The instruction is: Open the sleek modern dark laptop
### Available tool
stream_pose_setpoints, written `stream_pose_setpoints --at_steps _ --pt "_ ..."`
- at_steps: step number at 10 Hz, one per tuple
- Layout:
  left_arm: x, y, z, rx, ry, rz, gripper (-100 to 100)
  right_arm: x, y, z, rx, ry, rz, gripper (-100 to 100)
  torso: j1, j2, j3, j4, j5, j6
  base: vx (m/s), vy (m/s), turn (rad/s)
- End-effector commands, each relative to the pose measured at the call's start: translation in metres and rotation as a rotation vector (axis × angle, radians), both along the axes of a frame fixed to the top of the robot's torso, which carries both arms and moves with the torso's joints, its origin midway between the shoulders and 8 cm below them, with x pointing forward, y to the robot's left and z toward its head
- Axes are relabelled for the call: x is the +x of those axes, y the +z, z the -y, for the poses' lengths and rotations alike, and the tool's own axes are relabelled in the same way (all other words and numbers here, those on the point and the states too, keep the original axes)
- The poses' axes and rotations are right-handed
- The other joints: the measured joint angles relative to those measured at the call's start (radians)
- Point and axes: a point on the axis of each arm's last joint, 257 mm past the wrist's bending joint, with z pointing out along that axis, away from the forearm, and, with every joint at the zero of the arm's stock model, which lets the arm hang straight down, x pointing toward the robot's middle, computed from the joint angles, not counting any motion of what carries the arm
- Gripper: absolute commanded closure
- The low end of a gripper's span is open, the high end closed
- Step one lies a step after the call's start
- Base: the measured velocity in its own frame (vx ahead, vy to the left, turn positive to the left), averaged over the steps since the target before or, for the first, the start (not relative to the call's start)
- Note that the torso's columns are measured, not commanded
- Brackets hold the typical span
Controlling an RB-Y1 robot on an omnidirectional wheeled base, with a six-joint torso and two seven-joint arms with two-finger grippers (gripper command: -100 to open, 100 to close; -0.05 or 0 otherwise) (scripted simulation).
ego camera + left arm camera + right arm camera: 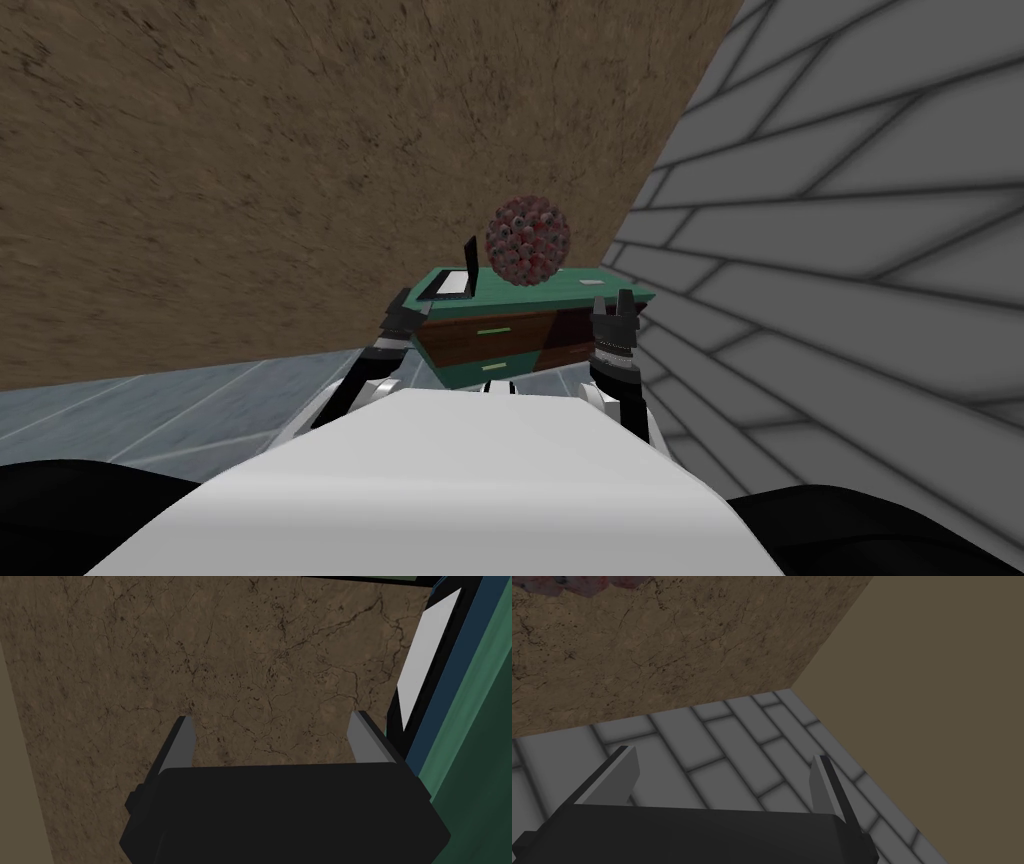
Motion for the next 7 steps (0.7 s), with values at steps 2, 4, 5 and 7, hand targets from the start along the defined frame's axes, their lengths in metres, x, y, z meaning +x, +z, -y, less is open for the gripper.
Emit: stream_pose_setpoints --at_steps 2,4,5,7 --pt "0.002 0.003 -0.016 0.006 -0.037 -0.020 -100 0.000 0.000 0.000 0.000 0.000 0.000 0 0.001 0.001 0.000 0.000 0.000 0.000 0.004 -0.076 -0.039" --pt "0.003 0.005 -0.024 0.007 -0.053 -0.031 -100 0.000 0.000 0.000 0.000 0.000 0.000 0 -0.002 0.000 0.000 0.000 -0.001 0.000 0.014 -0.108 -0.051" --pt "0.005 0.008 -0.033 0.020 -0.062 -0.040 -100 0.000 0.000 0.000 0.000 0.000 0.000 0 0.000 0.000 0.000 0.000 0.000 0.000 0.035 -0.101 -0.050" --pt "0.006 0.011 -0.042 0.018 -0.076 -0.053 -100 0.000 0.000 0.000 0.000 0.000 0.000 0 0.001 0.000 0.000 0.000 0.000 0.000 0.011 -0.082 -0.036"
